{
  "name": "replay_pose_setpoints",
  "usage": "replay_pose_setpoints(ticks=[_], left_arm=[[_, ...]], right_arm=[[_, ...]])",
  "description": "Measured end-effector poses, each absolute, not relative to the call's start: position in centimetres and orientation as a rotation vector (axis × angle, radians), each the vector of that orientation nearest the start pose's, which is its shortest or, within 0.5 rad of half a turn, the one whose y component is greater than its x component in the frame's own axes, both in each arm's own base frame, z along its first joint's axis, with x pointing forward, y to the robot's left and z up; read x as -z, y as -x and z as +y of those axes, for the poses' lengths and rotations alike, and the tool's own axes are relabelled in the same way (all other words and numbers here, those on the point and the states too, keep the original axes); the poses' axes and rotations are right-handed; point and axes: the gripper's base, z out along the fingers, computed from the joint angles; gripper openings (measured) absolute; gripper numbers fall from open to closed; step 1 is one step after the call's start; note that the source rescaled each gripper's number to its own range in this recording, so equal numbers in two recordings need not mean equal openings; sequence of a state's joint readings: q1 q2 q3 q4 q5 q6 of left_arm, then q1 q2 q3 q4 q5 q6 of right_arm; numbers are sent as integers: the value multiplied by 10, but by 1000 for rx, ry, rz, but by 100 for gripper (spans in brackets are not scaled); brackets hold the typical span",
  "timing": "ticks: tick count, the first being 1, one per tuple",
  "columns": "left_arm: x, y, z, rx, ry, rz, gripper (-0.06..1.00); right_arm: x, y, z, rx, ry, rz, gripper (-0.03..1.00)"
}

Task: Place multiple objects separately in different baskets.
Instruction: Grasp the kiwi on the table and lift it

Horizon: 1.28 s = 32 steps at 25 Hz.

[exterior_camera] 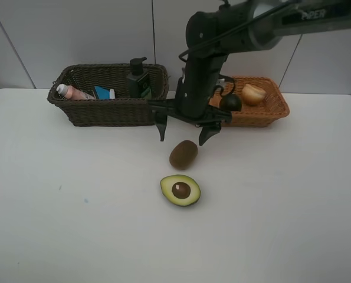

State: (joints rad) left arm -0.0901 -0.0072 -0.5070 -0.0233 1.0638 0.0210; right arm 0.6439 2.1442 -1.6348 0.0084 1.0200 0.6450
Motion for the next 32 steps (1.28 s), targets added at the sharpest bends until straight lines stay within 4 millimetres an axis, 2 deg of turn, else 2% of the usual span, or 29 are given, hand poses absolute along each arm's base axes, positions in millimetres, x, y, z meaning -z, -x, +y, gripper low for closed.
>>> replay_pose_setpoints(ticks=[3, 11, 15, 21, 22, 24, 25, 26, 32], left_arm=[[-279, 7, -1, 71, -114, 2030, 100], [-279, 7, -1, 71, -114, 2030, 100], [-279, 7, -1, 71, -114, 2030, 100], [-279, 7, -1, 71, -114, 2030, 100], [-279, 7, -1, 71, -114, 2030, 100], [-279, 7, -1, 71, -114, 2030, 100], [-279, 7, -1, 71, -114, 2030, 100], [-279, 7, -1, 71, -114, 2030, 100], [-279, 7, -1, 71, -114, 2030, 100]], right_arm=[[-154, -350, 259, -58, -23, 3049, 99], [-123, -357, 265, -73, -46, 3042, 99], [-105, -363, 261, -66, -71, 3051, 99], [-104, -366, 257, -66, -72, 3050, 98], [-104, -366, 257, -63, -69, 3052, 94], [-104, -365, 256, -56, -66, 3060, 76], [-103, -364, 256, -55, -69, 3067, 60], [-103, -363, 257, -61, -79, 3076, 48], [-103, -361, 258, -72, -34, 3100, 48]])
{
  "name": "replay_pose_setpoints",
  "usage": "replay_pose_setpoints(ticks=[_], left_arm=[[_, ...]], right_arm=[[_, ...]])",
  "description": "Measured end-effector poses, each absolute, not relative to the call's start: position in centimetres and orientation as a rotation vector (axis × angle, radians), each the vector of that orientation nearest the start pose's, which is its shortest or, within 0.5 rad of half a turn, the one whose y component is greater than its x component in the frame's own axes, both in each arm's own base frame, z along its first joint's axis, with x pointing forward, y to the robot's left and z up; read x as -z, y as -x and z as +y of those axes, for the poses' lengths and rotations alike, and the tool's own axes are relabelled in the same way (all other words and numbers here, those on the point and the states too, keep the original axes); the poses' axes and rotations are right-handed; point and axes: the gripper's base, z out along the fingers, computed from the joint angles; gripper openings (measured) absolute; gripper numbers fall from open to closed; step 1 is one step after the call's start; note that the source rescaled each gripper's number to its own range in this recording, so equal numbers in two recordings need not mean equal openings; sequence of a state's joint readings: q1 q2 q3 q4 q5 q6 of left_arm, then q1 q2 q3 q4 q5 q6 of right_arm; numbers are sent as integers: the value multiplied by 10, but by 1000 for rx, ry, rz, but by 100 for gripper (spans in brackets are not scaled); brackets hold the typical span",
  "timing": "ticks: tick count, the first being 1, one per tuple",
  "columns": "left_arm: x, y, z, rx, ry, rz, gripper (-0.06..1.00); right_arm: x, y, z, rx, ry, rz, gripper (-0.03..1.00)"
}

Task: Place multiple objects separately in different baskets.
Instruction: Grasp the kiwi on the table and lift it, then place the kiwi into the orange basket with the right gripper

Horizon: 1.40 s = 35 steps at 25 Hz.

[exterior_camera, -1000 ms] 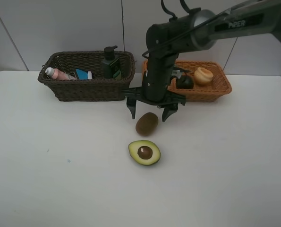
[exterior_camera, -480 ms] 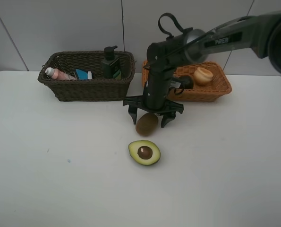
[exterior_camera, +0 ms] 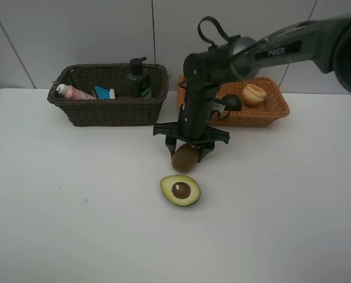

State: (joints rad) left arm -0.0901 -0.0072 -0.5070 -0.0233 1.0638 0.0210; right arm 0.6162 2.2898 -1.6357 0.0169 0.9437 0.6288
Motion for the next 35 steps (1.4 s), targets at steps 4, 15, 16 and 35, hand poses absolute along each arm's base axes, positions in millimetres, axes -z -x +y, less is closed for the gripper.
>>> replay_pose_setpoints(ticks=[4, 15, 16, 35], left_arm=[[-279, 7, -1, 71, -114, 2030, 100], [-279, 7, -1, 71, -114, 2030, 100], [-279, 7, -1, 71, -114, 2030, 100], [-279, 7, -1, 71, -114, 2030, 100]], right_arm=[[-112, -364, 260, -94, -16, 3086, 48], [-264, -413, 253, -312, 143, 2682, 48], [-267, -419, 244, -302, 140, 2667, 48], [-203, -494, 145, -100, 68, 2619, 91]])
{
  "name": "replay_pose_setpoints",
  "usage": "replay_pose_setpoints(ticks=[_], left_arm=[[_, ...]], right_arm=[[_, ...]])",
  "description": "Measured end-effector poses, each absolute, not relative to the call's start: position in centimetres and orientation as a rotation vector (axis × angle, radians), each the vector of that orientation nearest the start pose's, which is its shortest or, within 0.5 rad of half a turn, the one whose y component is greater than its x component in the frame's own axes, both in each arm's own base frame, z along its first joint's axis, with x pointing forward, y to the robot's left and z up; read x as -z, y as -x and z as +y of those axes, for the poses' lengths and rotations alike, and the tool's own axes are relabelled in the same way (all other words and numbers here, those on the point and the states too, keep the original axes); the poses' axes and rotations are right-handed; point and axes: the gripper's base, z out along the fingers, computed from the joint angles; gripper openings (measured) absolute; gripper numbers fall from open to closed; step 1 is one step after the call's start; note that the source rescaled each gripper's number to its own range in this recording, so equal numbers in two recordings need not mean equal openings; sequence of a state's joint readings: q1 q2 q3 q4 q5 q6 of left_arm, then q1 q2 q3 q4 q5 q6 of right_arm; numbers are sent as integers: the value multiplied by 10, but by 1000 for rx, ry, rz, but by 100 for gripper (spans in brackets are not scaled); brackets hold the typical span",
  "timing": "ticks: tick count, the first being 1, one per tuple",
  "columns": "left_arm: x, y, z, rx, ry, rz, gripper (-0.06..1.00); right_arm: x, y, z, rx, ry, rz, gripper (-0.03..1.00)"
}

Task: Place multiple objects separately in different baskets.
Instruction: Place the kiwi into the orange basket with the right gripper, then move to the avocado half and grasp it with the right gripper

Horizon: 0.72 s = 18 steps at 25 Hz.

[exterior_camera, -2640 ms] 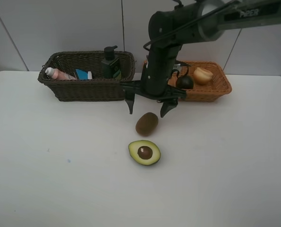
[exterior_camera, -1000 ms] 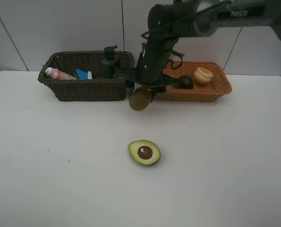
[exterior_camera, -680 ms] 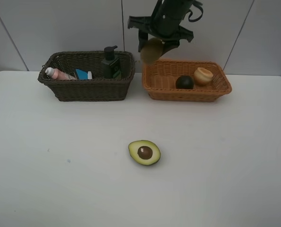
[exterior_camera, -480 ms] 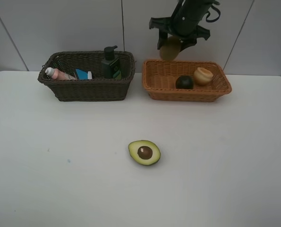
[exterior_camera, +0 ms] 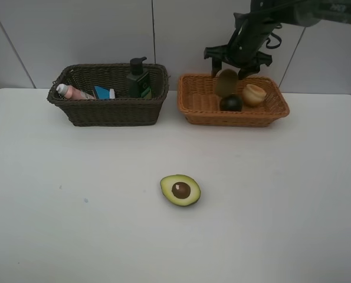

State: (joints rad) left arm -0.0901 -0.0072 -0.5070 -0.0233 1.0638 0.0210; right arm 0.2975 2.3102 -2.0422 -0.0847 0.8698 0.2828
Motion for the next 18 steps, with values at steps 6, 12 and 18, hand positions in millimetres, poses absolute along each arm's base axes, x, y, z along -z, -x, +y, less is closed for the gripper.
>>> replay_pose_setpoints(ticks=[6, 12, 18], left_arm=[[-279, 7, -1, 71, -114, 2030, 100], [-279, 7, -1, 71, -114, 2030, 100], [-279, 7, -1, 71, -114, 2030, 100]], right_arm=[[-204, -484, 149, -102, 200, 2697, 99], [-239, -438, 183, -63, 627, 2798, 100], [-271, -377, 225, -87, 895, 2725, 100]])
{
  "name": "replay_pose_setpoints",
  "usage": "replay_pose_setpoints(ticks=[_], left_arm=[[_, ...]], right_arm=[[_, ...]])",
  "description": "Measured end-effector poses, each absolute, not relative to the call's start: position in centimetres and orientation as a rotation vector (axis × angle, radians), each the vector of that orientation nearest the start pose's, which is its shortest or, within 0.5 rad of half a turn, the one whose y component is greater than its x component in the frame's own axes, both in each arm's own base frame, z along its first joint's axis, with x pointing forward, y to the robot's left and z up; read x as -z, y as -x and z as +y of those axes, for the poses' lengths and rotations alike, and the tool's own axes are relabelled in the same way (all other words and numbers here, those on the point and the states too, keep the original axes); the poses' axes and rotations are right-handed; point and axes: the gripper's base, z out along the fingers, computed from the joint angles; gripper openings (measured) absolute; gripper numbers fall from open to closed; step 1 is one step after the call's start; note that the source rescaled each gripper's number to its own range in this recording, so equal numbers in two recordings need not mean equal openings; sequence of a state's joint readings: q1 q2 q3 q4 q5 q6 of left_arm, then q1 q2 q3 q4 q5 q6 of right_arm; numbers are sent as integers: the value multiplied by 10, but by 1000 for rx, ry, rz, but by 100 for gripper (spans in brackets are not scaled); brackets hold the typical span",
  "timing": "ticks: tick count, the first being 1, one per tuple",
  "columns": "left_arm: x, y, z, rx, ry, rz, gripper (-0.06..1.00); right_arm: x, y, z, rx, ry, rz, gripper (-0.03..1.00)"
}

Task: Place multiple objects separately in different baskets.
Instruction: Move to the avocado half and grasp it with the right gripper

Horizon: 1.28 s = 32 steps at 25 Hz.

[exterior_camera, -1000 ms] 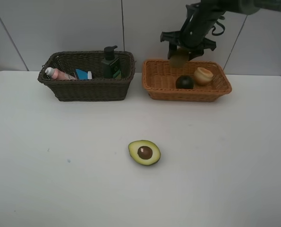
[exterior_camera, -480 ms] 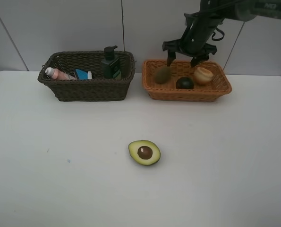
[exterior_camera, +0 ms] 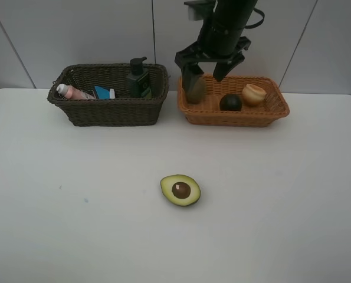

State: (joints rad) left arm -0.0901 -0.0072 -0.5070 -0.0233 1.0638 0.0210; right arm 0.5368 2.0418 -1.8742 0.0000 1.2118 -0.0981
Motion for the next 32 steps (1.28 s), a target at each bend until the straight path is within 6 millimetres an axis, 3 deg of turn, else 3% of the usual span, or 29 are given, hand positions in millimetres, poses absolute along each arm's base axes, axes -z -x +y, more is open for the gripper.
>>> replay_pose_setpoints(ticks=[4, 8, 11, 14, 23, 29, 32], left_arm=[[-279, 7, -1, 71, -114, 2030, 100], [-279, 7, -1, 70, -114, 2030, 100], [-279, 7, -1, 70, -114, 2030, 100], [-279, 7, -1, 70, -114, 2030, 100], [-279, 7, -1, 70, -114, 2030, 100], [-279, 7, -1, 70, -114, 2030, 100], [-279, 7, -1, 70, -114, 2030, 100]], right_arm=[[-269, -325, 233, -62, 1098, 2734, 100], [-237, -278, 230, -14, 1293, 2825, 100], [-207, -261, 228, 15, 1358, 2848, 100], [-194, -255, 231, -9, 1365, 2808, 100], [-190, -257, 245, -198, 1245, 2788, 100], [-152, -263, 249, -140, 1280, 2849, 100], [-143, -268, 250, -109, 1294, 2822, 100]])
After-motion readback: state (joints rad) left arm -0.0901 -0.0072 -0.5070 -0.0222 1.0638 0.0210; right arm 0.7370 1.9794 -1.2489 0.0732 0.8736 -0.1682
